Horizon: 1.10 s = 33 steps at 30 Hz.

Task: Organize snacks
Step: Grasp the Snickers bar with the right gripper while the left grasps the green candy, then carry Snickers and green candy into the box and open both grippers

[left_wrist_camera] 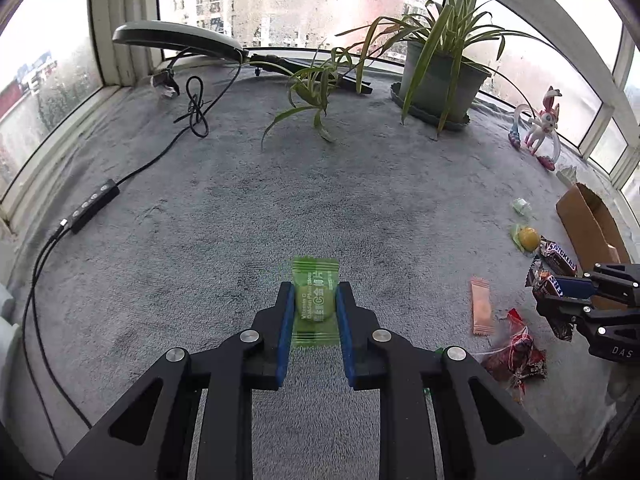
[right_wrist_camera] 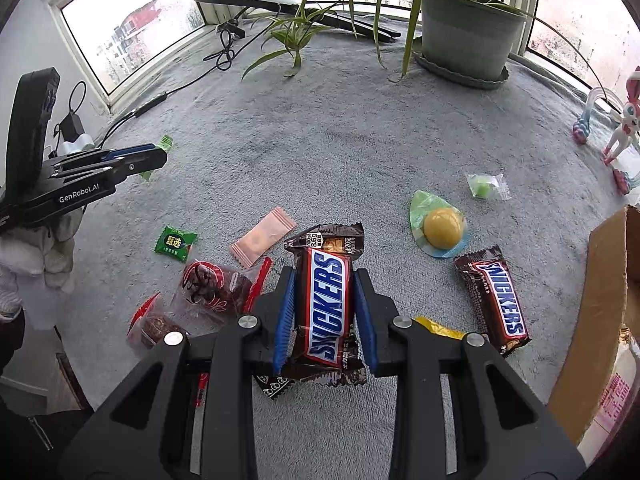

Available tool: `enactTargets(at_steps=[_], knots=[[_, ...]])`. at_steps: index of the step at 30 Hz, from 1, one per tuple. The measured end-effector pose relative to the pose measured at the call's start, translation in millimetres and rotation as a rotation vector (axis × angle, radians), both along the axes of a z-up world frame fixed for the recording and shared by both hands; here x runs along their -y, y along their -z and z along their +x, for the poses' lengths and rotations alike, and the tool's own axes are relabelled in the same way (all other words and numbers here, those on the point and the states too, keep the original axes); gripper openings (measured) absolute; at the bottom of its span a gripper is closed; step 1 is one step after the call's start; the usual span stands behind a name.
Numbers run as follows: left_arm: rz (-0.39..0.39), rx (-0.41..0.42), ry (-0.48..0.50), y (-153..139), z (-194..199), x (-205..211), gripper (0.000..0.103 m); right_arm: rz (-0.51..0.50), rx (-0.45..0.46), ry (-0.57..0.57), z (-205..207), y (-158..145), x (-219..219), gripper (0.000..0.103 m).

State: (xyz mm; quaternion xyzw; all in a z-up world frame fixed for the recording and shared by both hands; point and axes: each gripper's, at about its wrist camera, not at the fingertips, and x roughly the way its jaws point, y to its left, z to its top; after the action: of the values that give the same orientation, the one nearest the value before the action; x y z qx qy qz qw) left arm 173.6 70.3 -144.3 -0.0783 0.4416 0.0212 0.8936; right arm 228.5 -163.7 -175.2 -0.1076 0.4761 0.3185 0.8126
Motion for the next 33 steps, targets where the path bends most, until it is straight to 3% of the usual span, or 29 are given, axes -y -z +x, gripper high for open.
enactTargets(at_steps=[10,20,33], knots=[[-0.049,0.067,0.115,-30,9,52,0.019,0.041,0.067,0.106,-4,-37,44,0.030],[-0.113,0.134,0.268,-56,36,131,0.019,0.043,0.131,0.290,-12,-66,129,0.030],[-0.203,0.145,0.468,-68,70,248,0.019,0.003,0.140,0.512,-23,-68,239,0.030]])
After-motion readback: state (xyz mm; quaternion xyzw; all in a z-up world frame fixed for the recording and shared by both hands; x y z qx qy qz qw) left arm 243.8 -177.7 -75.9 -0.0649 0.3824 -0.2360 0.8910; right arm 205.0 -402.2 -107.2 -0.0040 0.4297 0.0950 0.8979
